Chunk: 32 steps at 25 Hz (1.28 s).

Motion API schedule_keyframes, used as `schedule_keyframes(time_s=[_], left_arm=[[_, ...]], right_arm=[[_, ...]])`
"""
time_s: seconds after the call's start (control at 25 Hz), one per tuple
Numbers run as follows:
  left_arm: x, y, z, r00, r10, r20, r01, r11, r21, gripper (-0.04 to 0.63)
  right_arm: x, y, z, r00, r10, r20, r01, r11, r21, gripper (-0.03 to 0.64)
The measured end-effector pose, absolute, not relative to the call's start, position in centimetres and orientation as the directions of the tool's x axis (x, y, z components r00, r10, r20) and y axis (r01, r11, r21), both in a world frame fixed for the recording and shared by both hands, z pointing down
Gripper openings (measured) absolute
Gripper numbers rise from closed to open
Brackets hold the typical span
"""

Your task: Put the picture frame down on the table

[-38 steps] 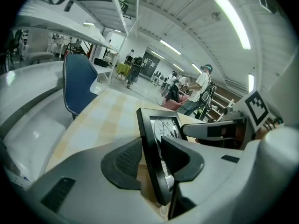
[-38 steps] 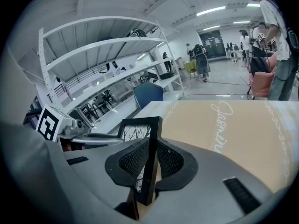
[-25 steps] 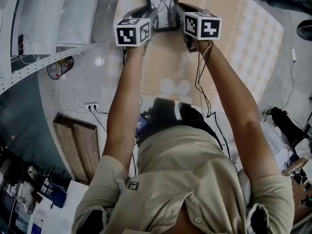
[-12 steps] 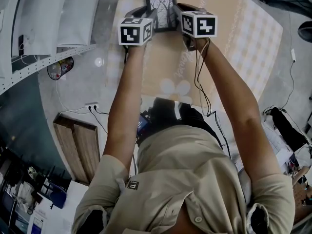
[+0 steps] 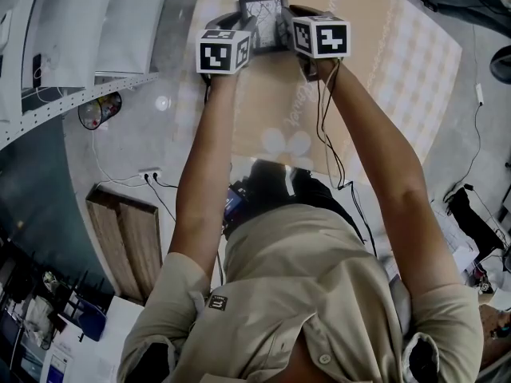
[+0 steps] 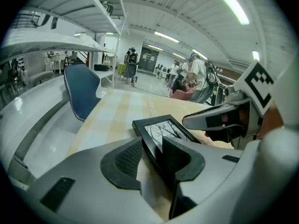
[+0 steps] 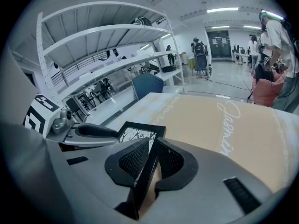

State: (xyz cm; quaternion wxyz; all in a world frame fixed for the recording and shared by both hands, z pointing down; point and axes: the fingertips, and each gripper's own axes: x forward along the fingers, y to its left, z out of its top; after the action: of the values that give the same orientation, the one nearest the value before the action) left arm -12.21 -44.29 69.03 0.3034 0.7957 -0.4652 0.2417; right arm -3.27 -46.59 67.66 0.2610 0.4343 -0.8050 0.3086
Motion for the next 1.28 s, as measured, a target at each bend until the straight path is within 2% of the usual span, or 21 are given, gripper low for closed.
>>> schedule_keyframes(time_s=[0.4, 0.68, 1.0, 1.28], left_arm=[[-12.9, -43.9, 66.4, 0.424, -0.637, 0.644, -0.899, -0.383, 0.212, 0.132], [-13.5, -43.0, 62.1, 0.423, -0.689, 0.588, -0.9, -0.392, 0.188, 0.097], [-13.4, -41.1, 53.4, 0.437, -0.773, 0.46, -0.896, -0.421, 0.144, 0.058], [-11.9, -37.7, 44.4, 0.467, -0.825, 0.318, -0.882, -0.462, 0.096, 0.035]], right_arm=[[-3.7, -45.9, 65.1, -0.516, -0.551, 0.656, -0.842, 0.465, -0.273, 0.063], [-3.6, -44.7, 61.9, -0.551, -0.569, 0.61, -0.824, 0.489, -0.287, 0.063], [-3.2, -42.6, 54.8, -0.611, -0.611, 0.503, -0.787, 0.537, -0.304, 0.057], [-2.1, -39.1, 45.9, -0.672, -0.647, 0.36, -0.74, 0.603, -0.299, 0.048]])
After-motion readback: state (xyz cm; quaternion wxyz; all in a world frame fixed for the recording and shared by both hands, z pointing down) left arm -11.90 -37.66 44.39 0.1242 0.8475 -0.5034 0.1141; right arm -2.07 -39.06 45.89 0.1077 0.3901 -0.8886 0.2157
